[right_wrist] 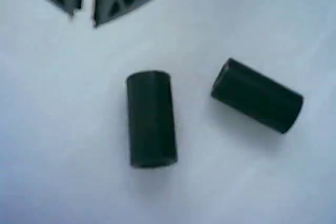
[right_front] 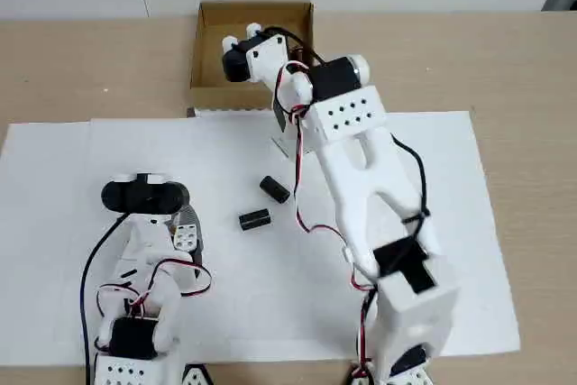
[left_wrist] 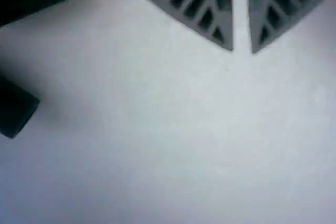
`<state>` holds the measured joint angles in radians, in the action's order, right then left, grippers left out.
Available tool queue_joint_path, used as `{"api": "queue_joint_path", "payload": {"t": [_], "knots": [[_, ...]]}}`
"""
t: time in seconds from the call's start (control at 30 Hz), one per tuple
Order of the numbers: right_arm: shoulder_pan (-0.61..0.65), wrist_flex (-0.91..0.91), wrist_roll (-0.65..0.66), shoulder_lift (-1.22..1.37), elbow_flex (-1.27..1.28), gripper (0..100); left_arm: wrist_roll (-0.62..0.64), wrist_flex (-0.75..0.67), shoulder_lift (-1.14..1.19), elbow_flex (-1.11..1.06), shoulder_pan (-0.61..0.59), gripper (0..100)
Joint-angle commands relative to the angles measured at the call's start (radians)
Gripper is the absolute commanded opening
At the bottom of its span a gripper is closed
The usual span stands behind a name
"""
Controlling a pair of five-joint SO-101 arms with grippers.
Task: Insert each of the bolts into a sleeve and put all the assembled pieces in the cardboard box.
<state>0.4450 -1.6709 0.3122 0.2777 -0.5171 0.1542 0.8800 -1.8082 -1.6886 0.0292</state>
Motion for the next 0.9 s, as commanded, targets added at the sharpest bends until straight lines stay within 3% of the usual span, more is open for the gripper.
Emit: {"api": "queue_joint_path", "payload": {"t": [0.0,0.13,0.47,0.87], "knots": [[0.018,-0.007,0.006,-0.091,0.100,1.1,-0.006,0.003,-0.008,0.005,0.003,1],[0.021,0.015,0.006,-0.097,0.195,1.3,-0.006,0.003,-0.008,0.005,0.003,1],[0.081,0.096,0.034,0.025,0.219,13.9,-0.006,0.003,-0.008,0.005,0.003,1],[0.130,0.202,0.043,0.162,0.215,14.3,-0.005,0.003,-0.008,0.005,0.000,1]]}}
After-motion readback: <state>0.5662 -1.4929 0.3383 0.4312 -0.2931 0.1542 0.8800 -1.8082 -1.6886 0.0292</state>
